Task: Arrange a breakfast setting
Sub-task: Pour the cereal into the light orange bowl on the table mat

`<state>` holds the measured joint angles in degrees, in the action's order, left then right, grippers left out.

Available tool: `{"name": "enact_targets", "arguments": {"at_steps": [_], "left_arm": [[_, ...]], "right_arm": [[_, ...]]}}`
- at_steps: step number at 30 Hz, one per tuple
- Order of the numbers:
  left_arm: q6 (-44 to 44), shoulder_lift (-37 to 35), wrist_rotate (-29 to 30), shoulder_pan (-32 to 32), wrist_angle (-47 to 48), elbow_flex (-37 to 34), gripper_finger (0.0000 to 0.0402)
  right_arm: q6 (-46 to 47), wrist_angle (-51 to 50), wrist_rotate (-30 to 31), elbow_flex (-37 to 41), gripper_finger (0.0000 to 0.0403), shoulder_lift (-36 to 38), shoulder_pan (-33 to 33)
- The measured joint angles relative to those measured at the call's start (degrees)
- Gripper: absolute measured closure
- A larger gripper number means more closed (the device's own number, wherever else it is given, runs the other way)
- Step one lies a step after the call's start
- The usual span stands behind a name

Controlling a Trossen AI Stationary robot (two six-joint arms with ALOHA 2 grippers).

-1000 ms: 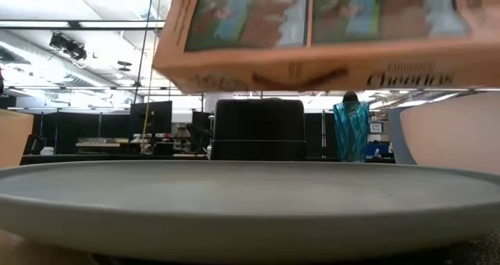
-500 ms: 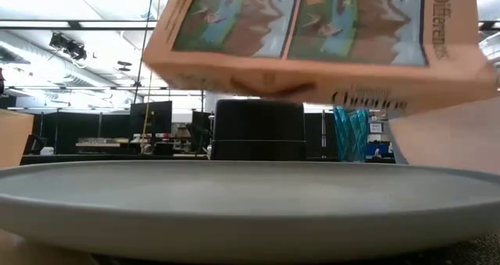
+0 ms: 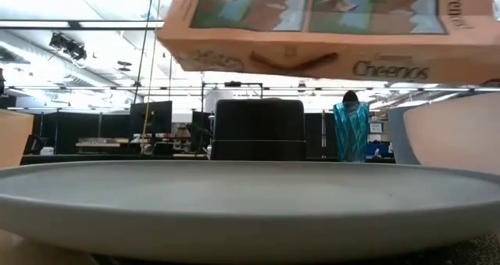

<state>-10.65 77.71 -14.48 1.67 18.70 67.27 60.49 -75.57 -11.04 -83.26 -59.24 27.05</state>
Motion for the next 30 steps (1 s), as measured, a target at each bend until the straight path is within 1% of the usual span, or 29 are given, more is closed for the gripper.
{"name": "enact_targets", "arguments": {"at_steps": [6, 15, 25, 27, 30], "left_arm": [[-0.45, 1.72, -0.70, 0.47, 2.37, 1.41, 0.0207], [0.18, 2.23, -0.27, 0.75, 1.41, 1.63, 0.0207], [-3.78, 2.19, 0.18, 0.76, -0.08, 1.83, 0.0207], [-2.37, 2.21, 0.24, 0.76, 0.95, 2.17, 0.0207], [-4.73, 2.23, 0.25, 0.74, 0.50, 2.16, 0.0207]], "right_arm": [[-0.50, -0.28, 0.84, 0.00, 0.0246, 0.67, 0.00], [-0.38, -0.07, 2.03, 0.00, 0.0246, 1.15, 0.00], [-1.22, 0.00, 2.44, 0.00, 0.0246, 1.17, -0.02], [-1.35, -0.02, 2.50, 0.00, 0.0246, 1.18, -0.02], [-1.51, -0.02, 2.63, 0.00, 0.0246, 1.15, -0.02]]}}
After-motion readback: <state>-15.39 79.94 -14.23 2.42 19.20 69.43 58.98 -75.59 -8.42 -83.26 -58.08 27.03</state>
